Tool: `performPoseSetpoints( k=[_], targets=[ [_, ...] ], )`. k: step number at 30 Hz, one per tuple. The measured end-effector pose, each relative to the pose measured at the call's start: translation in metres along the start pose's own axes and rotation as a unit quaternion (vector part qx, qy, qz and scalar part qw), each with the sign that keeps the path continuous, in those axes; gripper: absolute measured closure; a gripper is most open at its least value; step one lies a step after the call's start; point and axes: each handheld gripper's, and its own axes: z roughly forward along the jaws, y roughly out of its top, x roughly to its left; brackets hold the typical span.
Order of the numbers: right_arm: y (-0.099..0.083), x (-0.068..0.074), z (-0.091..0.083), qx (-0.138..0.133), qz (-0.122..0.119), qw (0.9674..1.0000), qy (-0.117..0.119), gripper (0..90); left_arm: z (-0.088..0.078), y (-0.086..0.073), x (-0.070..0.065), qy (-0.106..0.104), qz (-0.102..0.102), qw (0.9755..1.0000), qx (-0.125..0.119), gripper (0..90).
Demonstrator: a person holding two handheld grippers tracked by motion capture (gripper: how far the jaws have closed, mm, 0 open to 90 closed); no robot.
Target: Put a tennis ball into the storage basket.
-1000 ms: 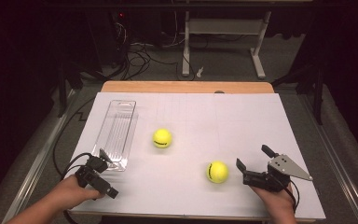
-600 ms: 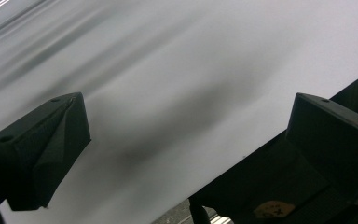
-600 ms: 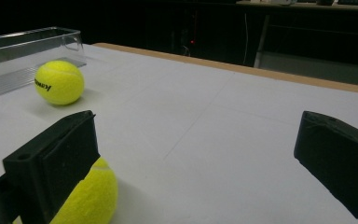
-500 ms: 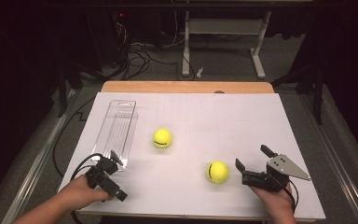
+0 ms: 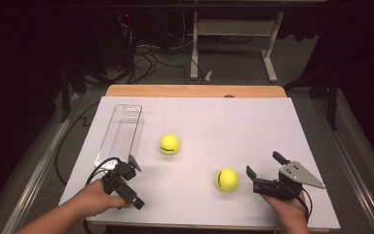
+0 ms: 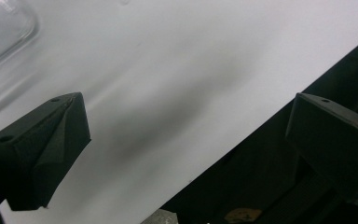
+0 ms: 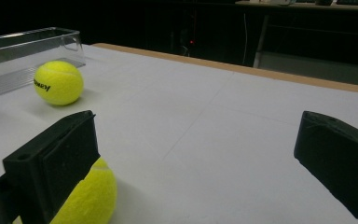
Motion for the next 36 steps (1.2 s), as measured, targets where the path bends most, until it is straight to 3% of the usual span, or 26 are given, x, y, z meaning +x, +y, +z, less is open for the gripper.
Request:
performPoseSetpoints(
  k=[11, 17, 36],
  targets=[
    [0.000, 0.000, 0.000, 0.000, 0.001, 1.0000, -0.001, 0.4, 0.005, 0.007, -0.023, 0.004, 0.020, 0.9997, 0.010, 0.6],
    [0.000, 0.001, -0.001, -0.001, -0.001, 1.0000, 0.001, 0.4, 0.005, 0.012, -0.032, -0.008, 0.023, 0.9996, 0.014, 0.6],
    [0.000, 0.001, -0.002, -0.003, -0.004, 1.0000, 0.001, 0.4, 0.003, 0.035, -0.062, -0.008, 0.044, 0.9990, 0.009, 0.5]
  ],
)
